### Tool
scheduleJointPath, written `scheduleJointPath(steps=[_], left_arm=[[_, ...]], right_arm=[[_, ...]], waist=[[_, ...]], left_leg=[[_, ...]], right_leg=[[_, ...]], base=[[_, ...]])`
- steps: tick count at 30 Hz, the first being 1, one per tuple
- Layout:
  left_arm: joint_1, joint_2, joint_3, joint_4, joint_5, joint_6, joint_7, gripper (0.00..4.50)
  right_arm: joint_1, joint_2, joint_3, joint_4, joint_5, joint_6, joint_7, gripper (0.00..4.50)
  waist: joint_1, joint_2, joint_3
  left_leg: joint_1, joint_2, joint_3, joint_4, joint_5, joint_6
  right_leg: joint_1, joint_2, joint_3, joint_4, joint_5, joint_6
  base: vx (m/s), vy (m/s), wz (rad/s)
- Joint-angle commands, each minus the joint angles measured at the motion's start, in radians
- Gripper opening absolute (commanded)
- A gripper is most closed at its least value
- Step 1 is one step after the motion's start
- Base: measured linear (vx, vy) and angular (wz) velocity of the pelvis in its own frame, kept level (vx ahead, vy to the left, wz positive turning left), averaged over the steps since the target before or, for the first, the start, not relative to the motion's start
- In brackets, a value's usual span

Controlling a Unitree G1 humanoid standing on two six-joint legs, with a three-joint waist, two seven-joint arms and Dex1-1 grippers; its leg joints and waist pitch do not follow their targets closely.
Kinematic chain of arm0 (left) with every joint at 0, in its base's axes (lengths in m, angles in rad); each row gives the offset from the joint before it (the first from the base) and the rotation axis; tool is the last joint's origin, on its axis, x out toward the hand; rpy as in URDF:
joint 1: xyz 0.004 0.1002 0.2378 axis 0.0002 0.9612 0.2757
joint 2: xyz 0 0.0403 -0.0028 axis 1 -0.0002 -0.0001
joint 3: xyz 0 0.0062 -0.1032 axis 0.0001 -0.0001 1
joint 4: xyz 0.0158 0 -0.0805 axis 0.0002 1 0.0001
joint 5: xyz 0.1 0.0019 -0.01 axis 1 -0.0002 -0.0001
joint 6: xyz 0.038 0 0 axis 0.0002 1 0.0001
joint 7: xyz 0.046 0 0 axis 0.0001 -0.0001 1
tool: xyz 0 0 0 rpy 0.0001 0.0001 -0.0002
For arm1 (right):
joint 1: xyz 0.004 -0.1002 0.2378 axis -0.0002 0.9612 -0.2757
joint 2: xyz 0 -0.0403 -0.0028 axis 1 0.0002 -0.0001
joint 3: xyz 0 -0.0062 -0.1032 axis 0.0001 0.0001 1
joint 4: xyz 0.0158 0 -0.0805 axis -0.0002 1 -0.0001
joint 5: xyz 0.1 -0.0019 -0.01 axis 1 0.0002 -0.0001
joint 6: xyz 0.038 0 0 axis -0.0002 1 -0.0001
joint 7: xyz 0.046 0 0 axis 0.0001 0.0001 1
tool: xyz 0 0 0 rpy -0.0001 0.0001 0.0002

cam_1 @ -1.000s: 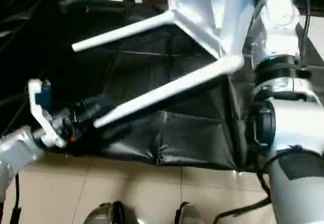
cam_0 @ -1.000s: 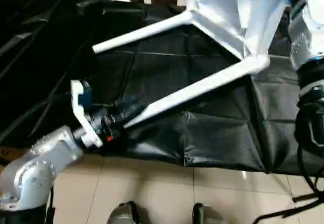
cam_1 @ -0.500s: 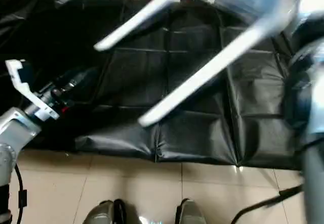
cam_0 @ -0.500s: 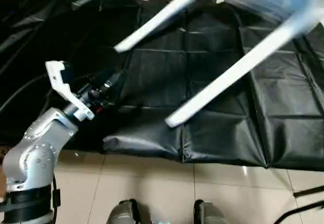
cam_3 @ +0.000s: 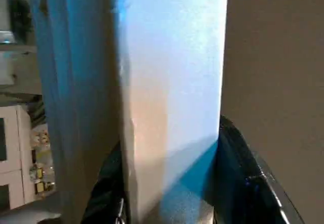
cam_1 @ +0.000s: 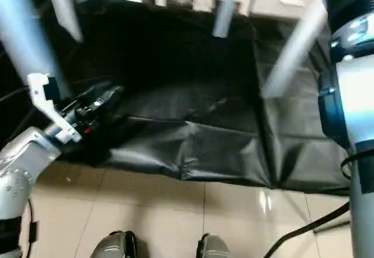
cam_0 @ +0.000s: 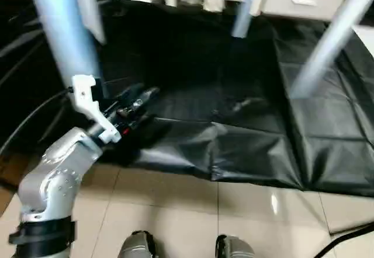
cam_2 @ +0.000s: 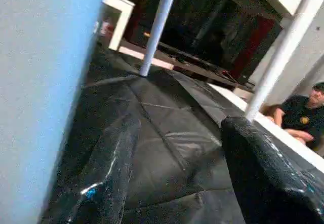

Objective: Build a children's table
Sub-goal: Flip table

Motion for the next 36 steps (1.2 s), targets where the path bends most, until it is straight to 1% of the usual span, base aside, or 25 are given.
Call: scheduleJointPath(steps=[1,4,5,9,12,14,16,18,20,21,22,23,24,25,26,27,28,29,30,31,32,33,34,35,36], left_arm=[[0.0,0.008,0.009,-0.017,0.017,-0.01,0.003,2.95],[-0.006,0.011,0.002,-0.012,0.023,-0.012,0.003,2.95],[-0.006,0.01,0.001,-0.013,0.02,-0.011,0.004,2.95],[-0.006,0.014,-0.01,-0.014,0.032,-0.014,0.005,2.95],[-0.011,0.012,-0.024,-0.017,0.052,-0.023,0.014,2.95],[-0.023,0.017,-0.07,-0.022,0.141,-0.084,0.026,2.95],[-0.028,0.014,-0.084,-0.025,0.174,-0.117,0.033,2.95],[-0.036,0.014,-0.107,-0.031,0.229,-0.163,0.048,2.95],[-0.047,0.01,-0.113,-0.03,0.265,-0.188,0.075,2.95],[-0.054,0.007,-0.112,-0.025,0.283,-0.2,0.091,2.95],[-0.058,0.007,-0.112,-0.021,0.291,-0.206,0.097,2.95],[-0.061,0.009,-0.114,-0.014,0.306,-0.221,0.1,2.95],[-0.061,0.009,-0.114,-0.014,0.306,-0.221,0.1,2.95],[-0.061,0.013,-0.117,-0.012,0.317,-0.231,0.101,2.95],[-0.063,0.013,-0.122,-0.015,0.325,-0.235,0.102,2.95],[-0.064,0.013,-0.125,-0.017,0.332,-0.238,0.102,2.95],[-0.065,0.012,-0.127,-0.017,0.334,-0.238,0.102,2.95],[-0.067,0.011,-0.128,-0.017,0.336,-0.238,0.102,2.95],[-0.07,0.012,-0.129,-0.016,0.342,-0.236,0.108,2.95],[-0.072,0.015,-0.131,-0.014,0.353,-0.239,0.113,2.95],[-0.078,0.018,-0.133,-0.01,0.366,-0.242,0.122,2.95],[-0.09,0.018,-0.132,-0.002,0.382,-0.245,0.139,2.95],[-0.093,0.018,-0.132,0.0,0.385,-0.246,0.142,2.95],[-0.101,0.018,-0.13,0.005,0.387,-0.247,0.142,2.95],[-0.106,0.018,-0.128,0.01,0.388,-0.251,0.139,2.95]], right_arm=[[0.029,-0.021,-0.016,0.071,0.023,0.073,0.05,1.03],[0.046,-0.007,-0.017,0.083,0.034,0.078,0.064,1.03],[0.053,-0.001,-0.017,0.085,0.035,0.081,0.067,1.03],[0.077,0.025,-0.03,0.098,0.048,0.118,0.109,1.03],[0.105,0.049,-0.049,0.107,0.075,0.137,0.155,1.03],[0.141,0.077,-0.086,0.111,0.124,0.146,0.2,1.03],[0.158,0.093,-0.11,0.111,0.154,0.148,0.216,1.03],[0.18,0.117,-0.132,0.111,0.182,0.155,0.226,1.03],[0.197,0.141,-0.152,0.106,0.206,0.154,0.24,1.03],[0.203,0.151,-0.16,0.102,0.214,0.149,0.242,1.03],[0.205,0.158,-0.168,0.099,0.222,0.144,0.244,1.03],[0.208,0.171,-0.181,0.092,0.234,0.144,0.259,1.03],[0.208,0.171,-0.181,0.092,0.234,0.144,0.259,1.03],[0.208,0.174,-0.181,0.09,0.234,0.147,0.264,1.42],[0.212,0.18,-0.189,0.09,0.242,0.157,0.281,1.81],[0.215,0.182,-0.194,0.089,0.244,0.16,0.285,1.81],[0.216,0.182,-0.197,0.088,0.245,0.161,0.287,1.88],[0.217,0.183,-0.199,0.087,0.245,0.162,0.288,2.12],[0.218,0.183,-0.202,0.087,0.247,0.163,0.288,2.12],[0.219,0.182,-0.201,0.085,0.249,0.16,0.282,2.38],[0.219,0.181,-0.2,0.085,0.249,0.159,0.283,2.43],[0.218,0.18,-0.202,0.084,0.244,0.161,0.284,2.52],[0.218,0.18,-0.202,0.083,0.243,0.161,0.284,2.65],[0.216,0.179,-0.202,0.083,0.24,0.165,0.29,2.79],[0.215,0.179,-0.203,0.082,0.239,0.168,0.293,2.87]], waist=[[-0.015,0.02,-0.086],[-0.016,0.021,-0.079],[-0.018,0.019,-0.079],[-0.026,0.019,-0.079],[-0.03,0.018,-0.078],[-0.032,0.021,-0.075],[-0.034,0.021,-0.072],[-0.042,0.015,-0.065],[-0.053,0.024,-0.056],[-0.064,0.023,-0.049],[-0.07,0.028,-0.046],[-0.074,0.029,-0.047],[-0.075,0.035,-0.045],[-0.077,0.036,-0.043],[-0.076,0.033,-0.035],[-0.072,0.036,-0.035],[-0.066,0.036,-0.032],[-0.008,0.048,-0.034],[0.035,0.016,-0.038],[0.013,-0.068,-0.036],[-0.007,-0.043,-0.035],[0.002,-0.033,-0.045],[0.01,-0.038,-0.041],[0.003,-0.013,-0.053],[-0.012,0.019,-0.069]], left_leg=[[0.072,-0.005,0.002,-0.082,-0.414,-0.041],[0.067,-0.006,-0.002,-0.087,-0.453,-0.052],[0.067,-0.006,-0.007,-0.089,-0.485,-0.069],[0.062,-0.008,-0.01,-0.09,-0.466,-0.071],[0.064,-0.007,-0.013,-0.092,-0.494,-0.073],[0.068,-0.005,-0.017,-0.096,-0.532,-0.079],[0.07,-0.005,-0.023,-0.099,-0.572,-0.094],[0.069,-0.007,-0.033,-0.104,-0.638,-0.107],[0.083,-0.006,-0.044,-0.11,-0.744,-0.128],[0.087,-0.003,-0.055,-0.116,-0.812,-0.134],[0.086,-0.001,-0.063,-0.127,-0.854,-0.136],[0.084,0.001,-0.067,-0.132,-0.866,-0.133],[0.077,0.006,-0.071,-0.145,-0.887,-0.132],[0.074,0.007,-0.072,-0.149,-0.894,-0.131],[0.072,0.011,-0.062,-0.163,-0.928,-0.122],[0.07,0.015,-0.055,-0.174,-0.938,-0.118],[0.058,0.019,-0.042,-0.192,-0.945,-0.111],[-0.007,0.039,-0.001,-0.242,-0.946,-0.093],[0.015,0.047,0.034,-0.196,-0.776,-0.056],[0.195,-0.005,0.0,0.121,-0.443,-0.059],[0.098,-0.041,-0.079,0.118,-0.21,-0.028],[0.078,-0.039,-0.089,0.08,-0.225,-0.04],[0.095,-0.03,-0.082,0.029,-0.292,-0.067],[0.157,-0.026,-0.061,-0.038,-0.474,-0.089],[0.15,-0.016,-0.068,-0.079,-0.49,-0.067]], right_leg=[[0.022,0.042,-0.01,-0.053,-0.189,-0.16],[0.023,0.039,-0.01,-0.056,-0.235,-0.149],[0.027,0.035,-0.011,-0.058,-0.277,-0.133],[0.031,0.034,-0.01,-0.056,-0.252,-0.133],[0.031,0.033,-0.01,-0.061,-0.285,-0.129],[0.027,0.034,-0.011,-0.066,-0.316,-0.118],[0.024,0.034,-0.014,-0.068,-0.349,-0.108],[0.024,0.032,-0.02,-0.078,-0.429,-0.088],[0.016,0.036,-0.034,-0.089,-0.51,-0.082],[0.021,0.04,-0.05,-0.093,-0.55,-0.077],[0.034,0.042,-0.061,-0.089,-0.559,-0.079],[0.042,0.042,-0.065,-0.085,-0.55,-0.083],[0.057,0.038,-0.069,-0.067,-0.51,-0.097],[0.061,0.035,-0.072,-0.066,-0.501,-0.104],[0.067,0.046,-0.087,-0.057,-0.536,-0.104],[0.076,0.051,-0.092,-0.041,-0.534,-0.11],[0.088,0.06,-0.097,-0.013,-0.523,-0.114],[0.148,0.066,-0.083,0.144,-0.421,-0.116],[0.111,0.048,0.011,0.148,-0.571,-0.055],[-0.124,-0.051,0.057,-0.182,-1.307,0.051],[-0.009,-0.069,0.127,-0.158,-1.31,-0.015],[0.05,-0.082,0.106,-0.115,-1.17,-0.028],[0.05,-0.052,0.074,-0.094,-1.041,-0.045],[0.01,0.038,0.022,-0.048,-0.636,-0.128],[0.042,0.054,0.002,-0.019,-0.292,-0.216]], base=[[0.0,0.0,0.0],[0.0,0.0,0.0],[0.0,0.0,0.0],[0.0,0.0,0.0],[0.0,0.0,0.0],[0.0,0.0,0.0],[0.0,0.0,0.0],[0.0,0.0,0.0],[0.0,0.0,0.0],[-0.06,0.006,-0.14],[-0.063,0.012,-0.22],[-0.063,0.012,-0.22],[-0.066,0.012,-0.24],[-0.079,0.008,-0.23],[-0.079,0.008,-0.23],[-0.081,-0.01,-0.17],[-0.11,-0.075,-0.04],[-0.11,-0.075,-0.04],[-0.082,-0.169,0.13],[-0.029,-0.204,0.21],[-0.029,-0.204,0.21],[0.029,-0.114,-0.08],[-0.014,-0.059,0.08],[-0.014,-0.059,0.08],[-0.123,-0.086,0.29]])
